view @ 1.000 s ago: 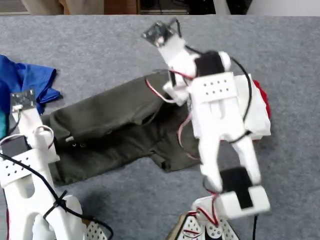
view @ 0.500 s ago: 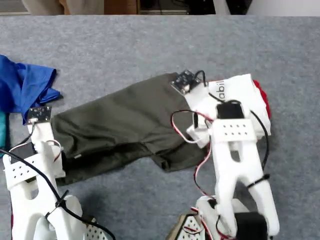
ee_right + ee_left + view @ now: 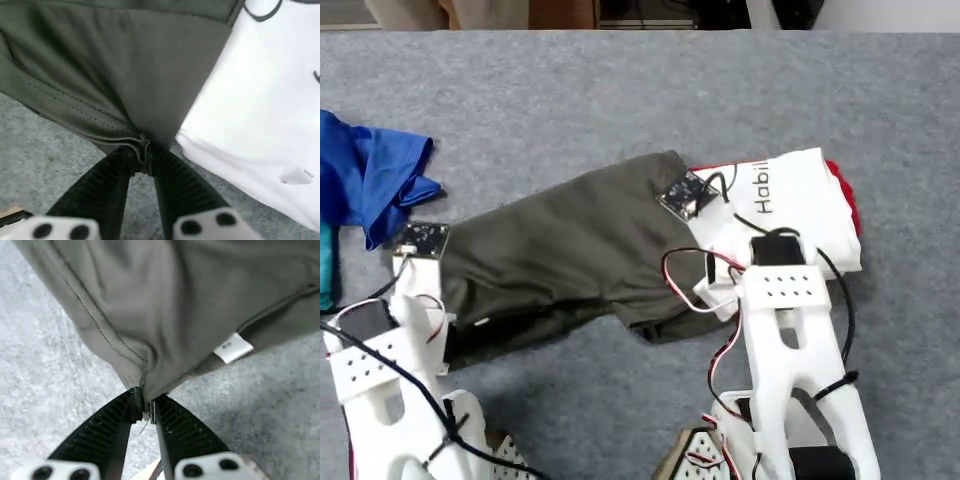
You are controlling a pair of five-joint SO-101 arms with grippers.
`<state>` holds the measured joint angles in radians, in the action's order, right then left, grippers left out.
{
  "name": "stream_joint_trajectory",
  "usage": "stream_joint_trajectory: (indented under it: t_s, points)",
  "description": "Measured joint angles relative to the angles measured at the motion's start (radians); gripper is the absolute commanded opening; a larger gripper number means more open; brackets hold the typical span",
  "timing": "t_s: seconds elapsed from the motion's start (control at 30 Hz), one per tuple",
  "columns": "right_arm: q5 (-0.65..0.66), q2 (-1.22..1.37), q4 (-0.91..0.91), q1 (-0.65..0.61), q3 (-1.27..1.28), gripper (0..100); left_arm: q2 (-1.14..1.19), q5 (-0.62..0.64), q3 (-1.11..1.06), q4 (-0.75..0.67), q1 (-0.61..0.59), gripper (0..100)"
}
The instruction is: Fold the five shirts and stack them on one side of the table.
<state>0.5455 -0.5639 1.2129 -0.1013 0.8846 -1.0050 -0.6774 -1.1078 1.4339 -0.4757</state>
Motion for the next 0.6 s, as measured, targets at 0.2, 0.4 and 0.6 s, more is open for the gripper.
stream_joint_trajectory:
  t_s: [0.2, 0.4, 0.6]
  points:
    - [0.000, 0.000, -0.008, 0.000, 0.000, 0.4, -0.055, -0.025, -0.018, 0.006, 0.025, 2]
    - [0.000, 0.000, -0.005, 0.000, 0.000, 16.8, -0.058, -0.183, -0.018, 0.072, 0.058, 11]
    - [0.034, 0.000, 0.051, 0.000, -0.020, 46.1, -0.068, -0.198, 0.052, 0.130, 0.054, 25]
